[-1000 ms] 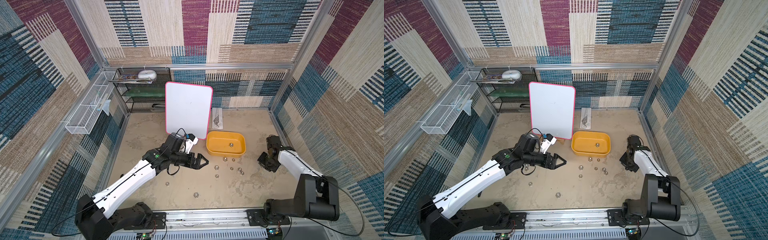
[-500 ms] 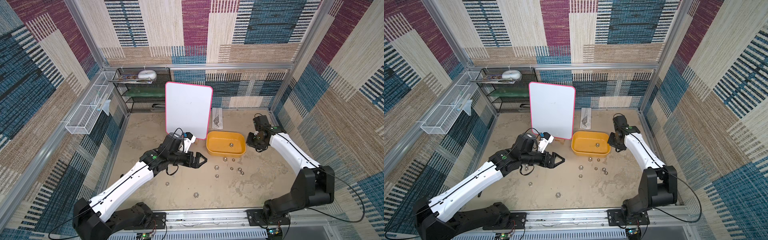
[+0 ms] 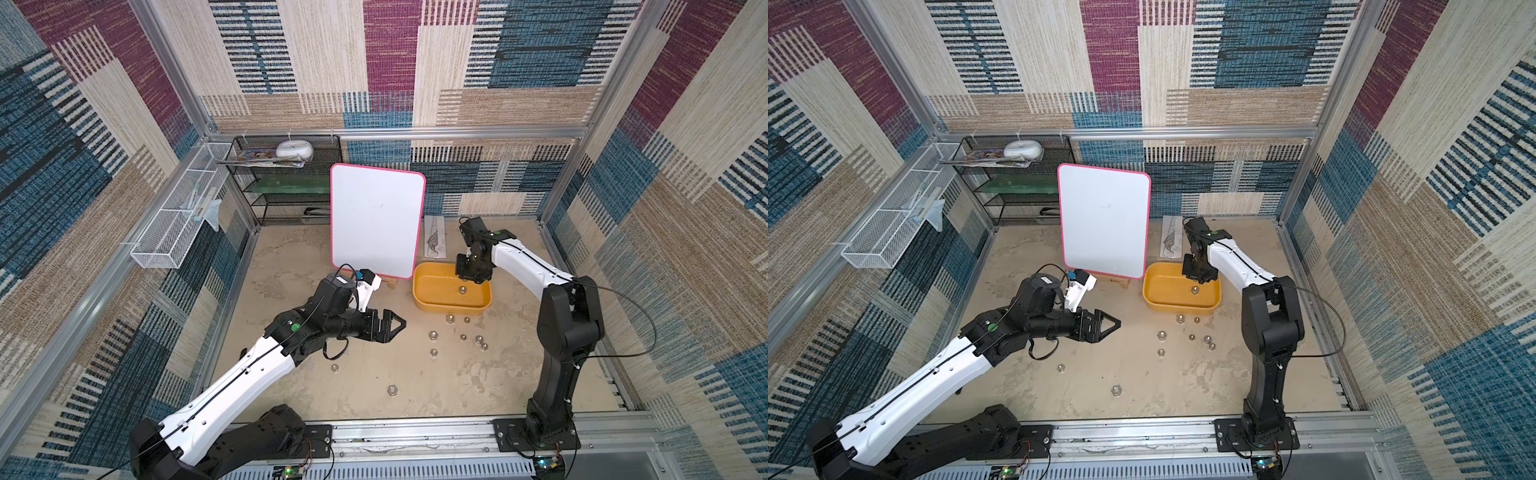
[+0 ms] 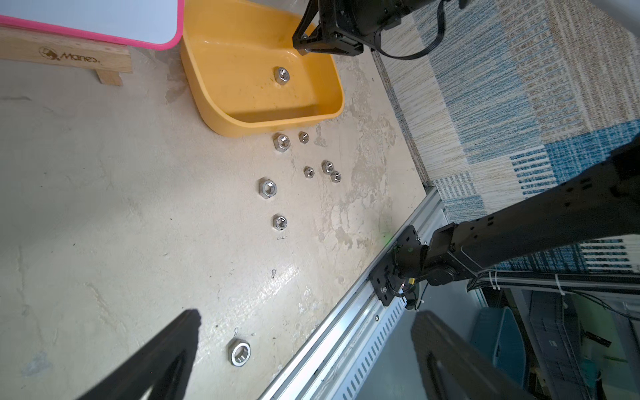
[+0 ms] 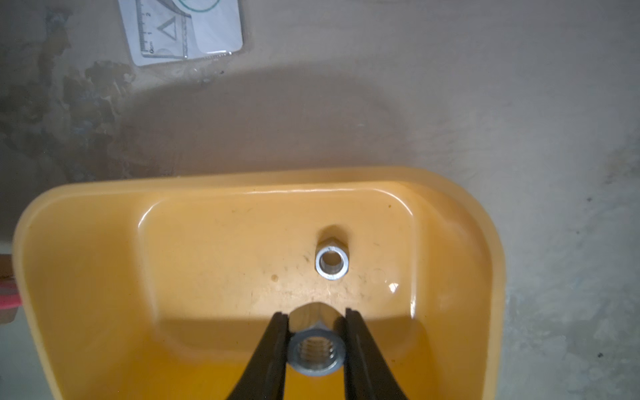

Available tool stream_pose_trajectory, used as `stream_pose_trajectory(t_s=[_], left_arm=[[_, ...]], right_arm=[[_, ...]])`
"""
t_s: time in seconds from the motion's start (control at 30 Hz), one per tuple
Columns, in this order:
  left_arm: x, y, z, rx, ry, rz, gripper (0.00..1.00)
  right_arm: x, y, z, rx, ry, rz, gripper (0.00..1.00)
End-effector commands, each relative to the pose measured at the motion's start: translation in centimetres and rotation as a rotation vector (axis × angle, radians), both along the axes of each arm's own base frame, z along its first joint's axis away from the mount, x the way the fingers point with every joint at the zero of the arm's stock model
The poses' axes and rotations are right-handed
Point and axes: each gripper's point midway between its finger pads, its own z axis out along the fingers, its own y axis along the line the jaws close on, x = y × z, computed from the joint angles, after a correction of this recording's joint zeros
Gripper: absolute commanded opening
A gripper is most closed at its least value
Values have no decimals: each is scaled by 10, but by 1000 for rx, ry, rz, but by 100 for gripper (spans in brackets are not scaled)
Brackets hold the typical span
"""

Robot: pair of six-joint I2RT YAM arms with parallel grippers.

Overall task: Put the nuts on the desktop into the storage box
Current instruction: Place the nut in the storage box.

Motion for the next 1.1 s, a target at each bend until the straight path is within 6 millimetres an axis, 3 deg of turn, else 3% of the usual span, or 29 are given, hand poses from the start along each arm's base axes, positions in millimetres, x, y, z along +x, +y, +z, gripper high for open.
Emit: stream_pose_trajectory(t_s=[0.0, 0.13, 0.37, 0.53, 0.63, 0.83, 1.07], left_arm=[[0, 6, -3, 18, -5, 23, 100], [0, 9, -2, 25, -8, 33, 100], [1, 11, -2, 34, -13, 41, 100], [1, 11, -3, 37, -12, 45, 100], [2, 10, -3, 31, -13, 48, 100], [5, 12, -2, 22, -40, 64, 100], [5, 4, -4, 15, -34, 25, 100]], right_arm=[[5, 11, -13, -8, 30, 44, 27], [14, 22, -32, -12, 57, 63, 27], [21, 24, -58, -36, 98, 67, 28], [22, 24, -62, -39, 103, 70, 43], [24, 25, -51, -33, 82, 67, 52], [17, 21, -7, -17, 8, 57, 53], [-26, 1, 29, -18, -26, 26, 53]])
